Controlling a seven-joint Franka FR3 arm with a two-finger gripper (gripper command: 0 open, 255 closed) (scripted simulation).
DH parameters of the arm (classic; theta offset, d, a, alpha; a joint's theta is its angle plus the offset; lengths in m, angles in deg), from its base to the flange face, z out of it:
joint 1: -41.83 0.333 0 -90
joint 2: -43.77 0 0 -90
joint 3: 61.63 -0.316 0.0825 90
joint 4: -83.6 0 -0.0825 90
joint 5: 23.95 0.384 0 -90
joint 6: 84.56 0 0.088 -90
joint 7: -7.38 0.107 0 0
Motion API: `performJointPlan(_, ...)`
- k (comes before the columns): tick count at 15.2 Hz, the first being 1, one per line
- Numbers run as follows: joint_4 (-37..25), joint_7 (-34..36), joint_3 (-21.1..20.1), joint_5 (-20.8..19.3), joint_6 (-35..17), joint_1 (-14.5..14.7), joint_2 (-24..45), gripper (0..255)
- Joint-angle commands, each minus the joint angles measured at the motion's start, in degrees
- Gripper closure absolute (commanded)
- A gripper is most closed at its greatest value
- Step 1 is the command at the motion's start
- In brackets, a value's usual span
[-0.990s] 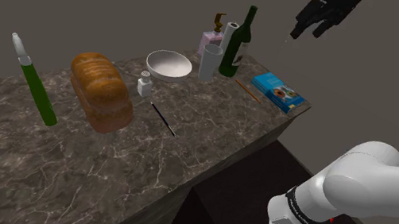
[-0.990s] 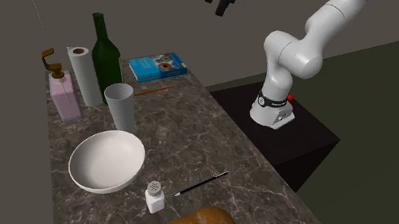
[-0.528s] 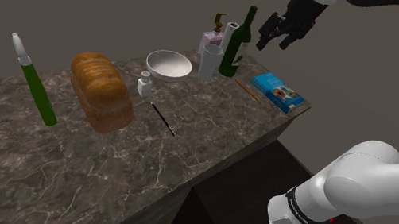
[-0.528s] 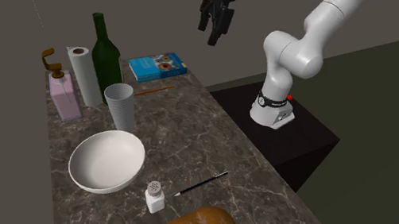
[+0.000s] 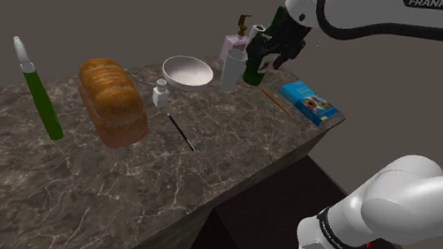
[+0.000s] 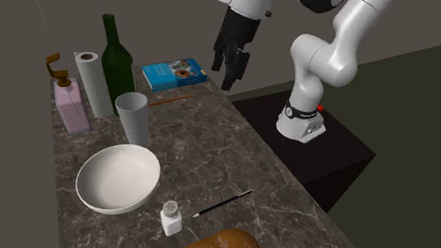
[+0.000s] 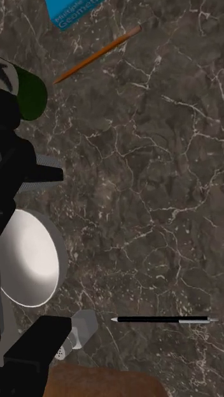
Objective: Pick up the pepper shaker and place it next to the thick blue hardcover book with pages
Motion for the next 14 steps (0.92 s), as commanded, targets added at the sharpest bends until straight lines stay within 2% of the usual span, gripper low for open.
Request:
performJointPlan(1,0.1,1.6,-1.1,0.6,-3.9,0.2,3.4,0)
performJointPlan(8,-2.8,8.6,-5.9,1.0,-14.7,1.0,16.0,0)
performJointPlan(14,-8.4,15.9,-9.6,-2.1,-22.2,1.2,28.2,0)
